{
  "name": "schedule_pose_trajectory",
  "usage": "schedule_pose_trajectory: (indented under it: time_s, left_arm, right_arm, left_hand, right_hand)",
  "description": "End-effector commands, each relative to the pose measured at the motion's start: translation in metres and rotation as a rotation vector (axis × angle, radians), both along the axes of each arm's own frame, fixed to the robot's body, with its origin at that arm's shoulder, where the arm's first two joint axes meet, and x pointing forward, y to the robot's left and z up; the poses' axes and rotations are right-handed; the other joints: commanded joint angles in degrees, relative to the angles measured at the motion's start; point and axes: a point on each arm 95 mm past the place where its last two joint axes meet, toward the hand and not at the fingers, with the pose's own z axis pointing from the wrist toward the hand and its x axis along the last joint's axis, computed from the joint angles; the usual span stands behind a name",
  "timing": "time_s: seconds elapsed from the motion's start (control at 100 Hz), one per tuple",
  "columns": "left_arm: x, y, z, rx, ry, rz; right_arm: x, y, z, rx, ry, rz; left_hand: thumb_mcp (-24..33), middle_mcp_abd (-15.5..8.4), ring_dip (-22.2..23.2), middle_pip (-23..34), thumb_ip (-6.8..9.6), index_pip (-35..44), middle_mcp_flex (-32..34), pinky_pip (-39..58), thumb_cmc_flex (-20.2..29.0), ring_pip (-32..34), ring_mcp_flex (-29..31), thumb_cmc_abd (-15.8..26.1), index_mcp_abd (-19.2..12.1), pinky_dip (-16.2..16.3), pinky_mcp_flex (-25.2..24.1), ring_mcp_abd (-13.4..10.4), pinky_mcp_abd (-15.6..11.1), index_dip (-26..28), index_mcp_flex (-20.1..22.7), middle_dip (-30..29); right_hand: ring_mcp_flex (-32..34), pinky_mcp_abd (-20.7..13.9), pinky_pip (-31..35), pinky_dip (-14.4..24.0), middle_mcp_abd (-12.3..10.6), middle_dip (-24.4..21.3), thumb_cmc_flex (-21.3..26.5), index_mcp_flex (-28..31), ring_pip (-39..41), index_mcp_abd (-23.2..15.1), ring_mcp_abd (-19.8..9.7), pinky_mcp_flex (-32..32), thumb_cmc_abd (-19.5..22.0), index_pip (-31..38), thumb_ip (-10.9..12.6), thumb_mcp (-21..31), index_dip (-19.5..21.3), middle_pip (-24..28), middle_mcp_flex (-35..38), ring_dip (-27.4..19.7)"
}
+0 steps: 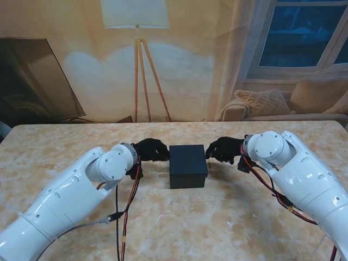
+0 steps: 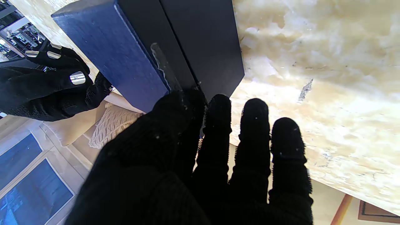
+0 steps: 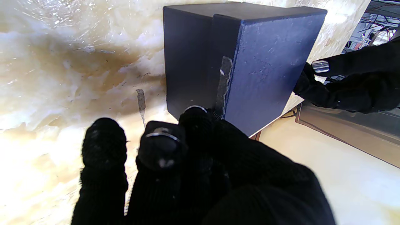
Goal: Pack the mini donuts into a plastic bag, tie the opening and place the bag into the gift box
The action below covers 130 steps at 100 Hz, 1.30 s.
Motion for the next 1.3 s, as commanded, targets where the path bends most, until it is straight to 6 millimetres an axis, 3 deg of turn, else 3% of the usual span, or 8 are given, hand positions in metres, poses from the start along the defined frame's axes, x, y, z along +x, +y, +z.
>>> schedule_pose_trajectory:
  time_s: [0.0, 1.29]
  left_arm:
    - [-0.0005, -0.0048, 0.0016, -0.003, 0.008, -0.010]
    - [0.0034, -0.0031, 0.0003, 0.006, 0.005, 0.009]
  right_arm:
    - [-0.0030, 0.0058, -0.0052, 0.006, 0.023, 0.016]
    - [-0.0047, 0.0034, -0.0050, 0.015, 0.008, 0.028]
  left_hand:
    - [-0.89, -0.97, -0.78, 1.08, -1.60, -0.55, -1.09, -0.10, 0.55, -0.87, -0.42, -0.26, -2.91, -1.06, -0.43, 0.51, 0.47, -0.62, -1.88, -0.56]
    - [-1.05, -0.74, -0.95, 1.42, -1.45, -0.94, -1.58, -0.15, 0.34, -0.95, -0.65, 0.11, -2.46, -1.08, -0.50, 0.72, 0.53, -0.59, -1.91, -1.81]
  right_hand:
    - [0.66, 0.45, 1.50, -0.21, -0.56, -0.42, 0.81, -1.47, 0.17, -3.87, -1.19, 0.00, 0.18, -0.94, -0.82, 0.03, -0.94, 0.41, 0.76, 0.65]
    - [0.99, 0.34, 1.73, -0.30, -0.71, -0.49, 0.43, -1.46, 0.22, -3.69, -1.24, 0.32, -0.49, 0.09, -1.64, -0.59, -1.35, 0.64, 1.09, 0.52]
